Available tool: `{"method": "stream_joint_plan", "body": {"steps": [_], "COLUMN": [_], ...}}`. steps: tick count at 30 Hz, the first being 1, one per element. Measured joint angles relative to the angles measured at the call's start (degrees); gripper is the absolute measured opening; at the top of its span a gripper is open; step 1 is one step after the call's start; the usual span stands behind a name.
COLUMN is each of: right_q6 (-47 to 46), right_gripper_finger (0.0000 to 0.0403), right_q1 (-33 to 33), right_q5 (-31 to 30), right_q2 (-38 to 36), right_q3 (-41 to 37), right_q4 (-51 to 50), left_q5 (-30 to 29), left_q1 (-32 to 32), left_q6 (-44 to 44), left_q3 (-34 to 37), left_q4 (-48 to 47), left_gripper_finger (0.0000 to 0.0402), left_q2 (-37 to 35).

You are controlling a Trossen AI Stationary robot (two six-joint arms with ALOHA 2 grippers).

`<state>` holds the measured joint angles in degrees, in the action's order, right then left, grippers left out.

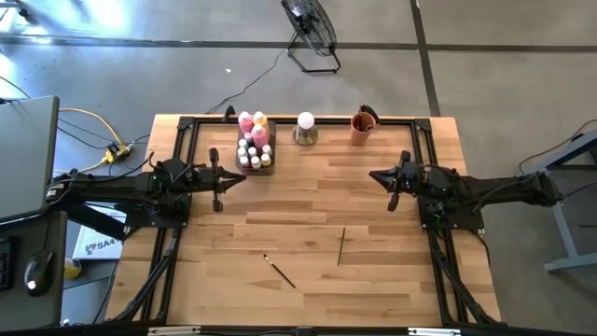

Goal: Pick & Place Paint Supplies
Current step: Put the orange paintbrush into the orange cup

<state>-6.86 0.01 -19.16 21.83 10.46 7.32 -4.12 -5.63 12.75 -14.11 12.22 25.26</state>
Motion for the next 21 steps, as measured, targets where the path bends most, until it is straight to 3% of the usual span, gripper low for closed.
{"method": "stream_joint_plan", "body": {"steps": [21], "right_q6": [-5.6], "right_gripper_finger": [0.0002], "right_q1": [0.0], "right_q5": [0.7], "right_q2": [3.8], "right_q3": [0.0], "right_q4": [-0.2], "left_q5": [-0.1], "left_q1": [0.0], "left_q6": [0.0], "left_q3": [0.0], "left_q4": [-3.4], "left_gripper_finger": [0.0012], "left_q2": [0.1]}}
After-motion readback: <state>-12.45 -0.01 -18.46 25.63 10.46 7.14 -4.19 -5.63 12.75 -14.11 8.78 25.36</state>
